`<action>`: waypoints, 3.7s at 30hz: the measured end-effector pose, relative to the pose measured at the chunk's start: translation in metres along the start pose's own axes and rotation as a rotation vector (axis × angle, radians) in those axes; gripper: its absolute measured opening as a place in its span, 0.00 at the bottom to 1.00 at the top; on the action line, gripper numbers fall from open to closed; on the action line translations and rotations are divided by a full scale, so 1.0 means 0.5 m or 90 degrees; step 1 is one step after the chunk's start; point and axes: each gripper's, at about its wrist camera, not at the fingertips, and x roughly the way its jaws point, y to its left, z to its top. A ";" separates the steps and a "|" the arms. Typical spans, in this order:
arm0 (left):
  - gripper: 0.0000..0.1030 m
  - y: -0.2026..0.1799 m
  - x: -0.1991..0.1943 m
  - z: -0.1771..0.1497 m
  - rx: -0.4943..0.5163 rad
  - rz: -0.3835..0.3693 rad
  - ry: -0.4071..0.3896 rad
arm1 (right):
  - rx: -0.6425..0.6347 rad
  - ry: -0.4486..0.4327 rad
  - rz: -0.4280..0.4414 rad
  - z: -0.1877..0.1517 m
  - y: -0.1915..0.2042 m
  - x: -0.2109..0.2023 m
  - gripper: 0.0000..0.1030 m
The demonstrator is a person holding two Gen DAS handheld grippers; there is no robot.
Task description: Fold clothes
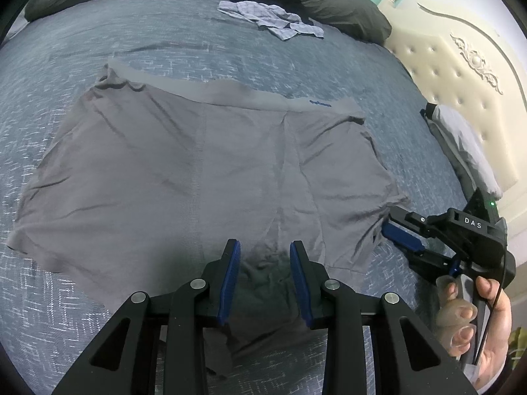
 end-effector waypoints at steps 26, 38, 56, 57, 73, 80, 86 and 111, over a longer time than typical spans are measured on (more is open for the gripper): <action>0.33 0.013 -0.007 0.002 -0.009 0.001 -0.005 | -0.010 -0.040 0.015 0.019 -0.002 0.001 0.24; 0.33 0.014 -0.010 0.004 -0.008 0.001 -0.007 | 0.047 -0.063 0.105 0.011 -0.010 0.001 0.24; 0.33 0.014 -0.012 0.006 -0.007 0.003 -0.007 | 0.030 -0.089 0.043 -0.002 0.001 -0.021 0.03; 0.33 0.014 -0.012 0.006 -0.006 0.003 -0.008 | 0.025 -0.090 0.041 -0.003 0.004 -0.024 0.03; 0.33 0.012 -0.013 0.006 -0.005 0.005 -0.010 | 0.031 -0.077 -0.023 -0.005 0.008 -0.043 0.02; 0.33 0.022 -0.021 0.007 -0.011 0.007 -0.016 | 0.008 -0.084 -0.060 0.006 -0.014 -0.036 0.02; 0.33 0.033 -0.030 0.011 -0.018 0.009 -0.023 | 0.014 -0.106 -0.067 0.012 -0.029 -0.064 0.05; 0.38 0.239 -0.170 0.023 -0.136 0.081 -0.106 | -0.144 -0.128 -0.146 0.066 0.000 -0.087 0.29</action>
